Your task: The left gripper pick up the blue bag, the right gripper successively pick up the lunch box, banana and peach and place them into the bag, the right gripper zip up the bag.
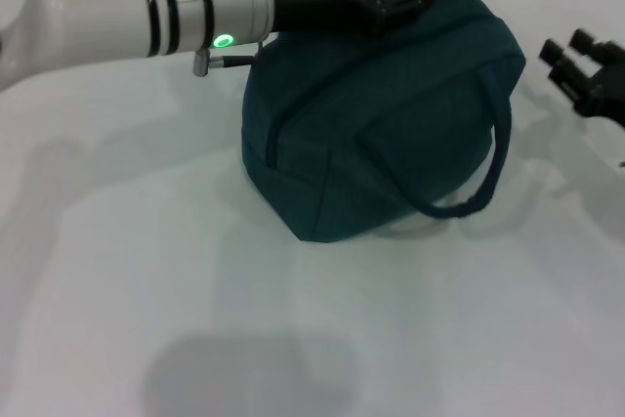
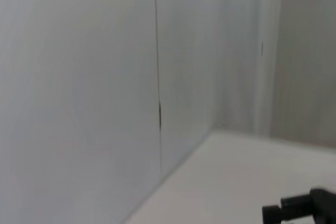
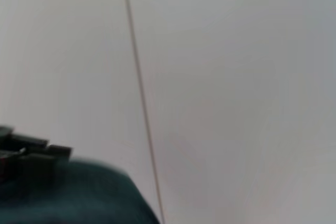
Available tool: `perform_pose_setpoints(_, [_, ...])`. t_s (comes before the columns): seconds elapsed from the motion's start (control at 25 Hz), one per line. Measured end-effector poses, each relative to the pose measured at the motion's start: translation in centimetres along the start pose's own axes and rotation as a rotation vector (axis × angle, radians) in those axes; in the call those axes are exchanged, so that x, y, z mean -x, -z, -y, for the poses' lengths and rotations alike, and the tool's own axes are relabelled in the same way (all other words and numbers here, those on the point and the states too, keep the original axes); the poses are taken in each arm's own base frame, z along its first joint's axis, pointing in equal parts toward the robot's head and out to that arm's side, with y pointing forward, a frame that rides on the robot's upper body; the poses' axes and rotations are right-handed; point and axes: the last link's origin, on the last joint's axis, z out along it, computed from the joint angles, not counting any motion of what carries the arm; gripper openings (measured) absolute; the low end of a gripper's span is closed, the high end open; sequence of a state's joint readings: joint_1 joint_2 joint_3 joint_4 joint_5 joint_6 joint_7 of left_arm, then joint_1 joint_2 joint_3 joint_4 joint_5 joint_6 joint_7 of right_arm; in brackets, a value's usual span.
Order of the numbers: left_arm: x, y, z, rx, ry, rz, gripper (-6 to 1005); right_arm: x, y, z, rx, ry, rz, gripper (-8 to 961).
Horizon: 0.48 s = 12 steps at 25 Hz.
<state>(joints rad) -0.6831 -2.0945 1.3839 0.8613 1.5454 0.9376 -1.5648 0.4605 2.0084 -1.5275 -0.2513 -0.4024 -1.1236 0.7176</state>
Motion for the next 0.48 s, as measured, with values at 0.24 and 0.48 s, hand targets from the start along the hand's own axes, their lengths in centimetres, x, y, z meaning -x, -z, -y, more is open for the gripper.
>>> perform_pose_setpoints(0.24, [-0.3, 3.1, -1.1, 0.042, 0.017, -0.244, 341, 2.4, 1.5, -0.7, 0.102, 0.014, 0.148, 481])
perform_pose_setpoints(0.48, [2.8, 7.7, -3.2, 0.041, 0.005, -0.442, 620, 4.7, 1.5, -3.7, 0.371, 0.061, 0.219, 575])
